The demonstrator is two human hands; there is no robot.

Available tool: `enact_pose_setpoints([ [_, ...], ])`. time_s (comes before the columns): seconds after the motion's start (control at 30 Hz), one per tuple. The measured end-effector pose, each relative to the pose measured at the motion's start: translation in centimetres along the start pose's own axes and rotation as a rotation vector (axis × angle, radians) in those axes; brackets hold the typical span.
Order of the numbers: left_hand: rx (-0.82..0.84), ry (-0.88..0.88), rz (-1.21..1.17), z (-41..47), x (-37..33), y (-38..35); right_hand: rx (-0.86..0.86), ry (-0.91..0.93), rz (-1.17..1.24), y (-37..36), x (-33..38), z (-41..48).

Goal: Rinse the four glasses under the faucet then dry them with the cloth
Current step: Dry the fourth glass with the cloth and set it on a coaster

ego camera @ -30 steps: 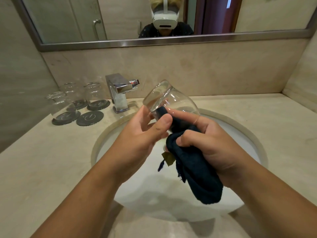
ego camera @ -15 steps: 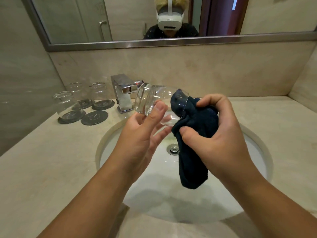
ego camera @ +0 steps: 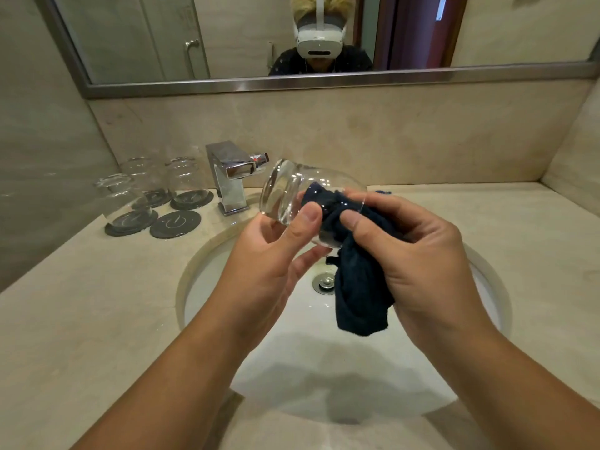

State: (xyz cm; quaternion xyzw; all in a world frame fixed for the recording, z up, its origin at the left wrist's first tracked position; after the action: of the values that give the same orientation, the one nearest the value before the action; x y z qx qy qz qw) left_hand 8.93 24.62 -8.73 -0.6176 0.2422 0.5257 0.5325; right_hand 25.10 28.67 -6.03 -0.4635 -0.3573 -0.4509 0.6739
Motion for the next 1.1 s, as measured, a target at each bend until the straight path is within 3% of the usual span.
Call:
enact_pose_setpoints([
  [0.17,0.061,-0.069,0.054,-0.2,-0.6,-0.4,0.138,0.075,-0.19,-0.8,0.6,-0.4],
  [0.33,0.073,-0.116,0.16,0.0,-1.1,-0.2,0.419,0.03,-0.243,-2.2,0.3,-0.6],
  [0.53,0.072,-0.161,0.233,0.1,-1.5,0.1,0.487,0.137,-0.548,-2.0,-0.4,-0.8],
  [0.7,0.068,-0.157,0.305,-0.1,-1.4,0.1,0.488,-0.056,-0.457,-1.7,-0.9,-0.8],
  [0.9,0.179,-0.147,0.283,-0.2,-1.6,-0.4,0.542,-0.433,-0.009,-2.4,-2.0,-2.0],
  [1.1,0.291,-0.143,0.293,-0.5,-1.5,-1.0,0.551,-0.49,0.159,-2.6,-1.8,-2.1],
])
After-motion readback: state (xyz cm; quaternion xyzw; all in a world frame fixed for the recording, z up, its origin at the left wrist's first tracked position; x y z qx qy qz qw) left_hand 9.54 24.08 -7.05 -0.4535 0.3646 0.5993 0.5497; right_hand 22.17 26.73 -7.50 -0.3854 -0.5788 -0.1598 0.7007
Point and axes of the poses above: each hand's wrist, its own z-axis towards the middle knuckle, its own y-axis out of the back of the hand, x = y × z, the point moved 8 cm from there along z, towards the middle knuckle, and after that the axes turned 8 degrees about -x, right-handed, at the moved point
